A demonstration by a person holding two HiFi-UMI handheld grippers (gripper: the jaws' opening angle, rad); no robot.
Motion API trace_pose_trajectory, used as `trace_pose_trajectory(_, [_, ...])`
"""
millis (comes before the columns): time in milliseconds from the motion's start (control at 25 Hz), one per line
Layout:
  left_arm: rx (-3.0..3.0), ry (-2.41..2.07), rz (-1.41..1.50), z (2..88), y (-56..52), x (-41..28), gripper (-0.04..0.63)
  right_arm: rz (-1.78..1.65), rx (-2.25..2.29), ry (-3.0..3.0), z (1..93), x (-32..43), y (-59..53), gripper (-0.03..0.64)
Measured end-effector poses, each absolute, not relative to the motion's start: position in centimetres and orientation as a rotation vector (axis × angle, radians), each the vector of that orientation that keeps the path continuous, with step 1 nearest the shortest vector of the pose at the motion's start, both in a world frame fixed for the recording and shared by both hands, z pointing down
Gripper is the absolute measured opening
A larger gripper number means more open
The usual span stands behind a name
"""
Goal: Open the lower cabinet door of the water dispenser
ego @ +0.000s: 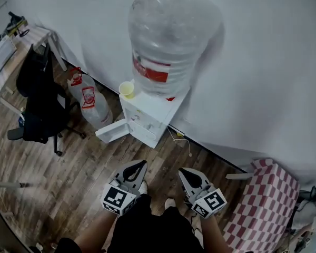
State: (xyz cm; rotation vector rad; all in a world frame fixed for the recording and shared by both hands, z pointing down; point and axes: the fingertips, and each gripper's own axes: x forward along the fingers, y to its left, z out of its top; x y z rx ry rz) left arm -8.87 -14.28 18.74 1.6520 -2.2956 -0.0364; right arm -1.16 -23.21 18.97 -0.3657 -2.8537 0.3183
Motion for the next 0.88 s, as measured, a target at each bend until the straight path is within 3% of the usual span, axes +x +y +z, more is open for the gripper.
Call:
trace_pose_trajectory(480, [1.743, -2.237, -0.028, 19.7, -11.6, -3.8, 0.014, 0.238, -0.298, -2.847, 18.3, 5.5, -17.5, 0.024])
trace_pose_trajectory(880, [1.718, -2.316, -0.014, 18.5, -1.8, 7.6, 0.014, 0.219, -0.296, -2.932, 16.9, 16.4, -8.8, 0.024])
